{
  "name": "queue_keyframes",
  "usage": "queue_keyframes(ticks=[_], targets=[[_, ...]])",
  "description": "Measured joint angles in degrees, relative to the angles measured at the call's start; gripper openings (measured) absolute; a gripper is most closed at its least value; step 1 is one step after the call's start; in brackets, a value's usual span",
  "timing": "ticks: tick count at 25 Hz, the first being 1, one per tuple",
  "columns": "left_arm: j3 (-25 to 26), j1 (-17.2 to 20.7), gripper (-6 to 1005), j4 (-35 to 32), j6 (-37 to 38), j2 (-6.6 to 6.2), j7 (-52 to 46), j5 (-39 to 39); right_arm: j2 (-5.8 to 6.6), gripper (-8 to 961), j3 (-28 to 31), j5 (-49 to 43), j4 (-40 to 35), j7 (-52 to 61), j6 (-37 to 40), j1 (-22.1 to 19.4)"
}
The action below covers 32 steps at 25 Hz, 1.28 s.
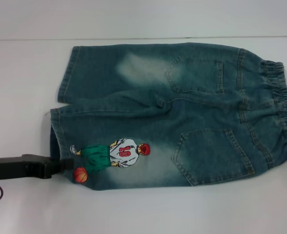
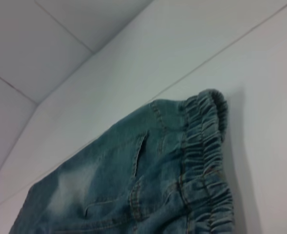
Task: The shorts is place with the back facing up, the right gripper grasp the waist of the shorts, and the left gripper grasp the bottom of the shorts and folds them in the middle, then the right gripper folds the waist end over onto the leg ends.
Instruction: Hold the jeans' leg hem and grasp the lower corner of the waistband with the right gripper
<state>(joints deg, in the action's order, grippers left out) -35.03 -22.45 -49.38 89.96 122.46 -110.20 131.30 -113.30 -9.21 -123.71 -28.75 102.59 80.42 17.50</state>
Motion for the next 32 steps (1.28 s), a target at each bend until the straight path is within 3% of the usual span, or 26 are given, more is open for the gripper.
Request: queue_keyframes(ticks=[13,21,32], targets=[[0.12,0.03,20,-0.02,0.88,-0.03,-0.04,-0.05,-0.17,910,-4.61,-0.34,0.01,1.57,-0.84,1.21],[-0.08,-0.05,21,-1.61,2.26,0.38,-0.54,-0.46,0.40,899,-4.21,-0.02,0.07,2.03,3.69,0.22],[-0.31,-0.14,20,-2.32,2.50,0.68,-0.54,-0.52,0.45,885,-4.56,-0.27,-0.28,3.19,3.39,0.55]])
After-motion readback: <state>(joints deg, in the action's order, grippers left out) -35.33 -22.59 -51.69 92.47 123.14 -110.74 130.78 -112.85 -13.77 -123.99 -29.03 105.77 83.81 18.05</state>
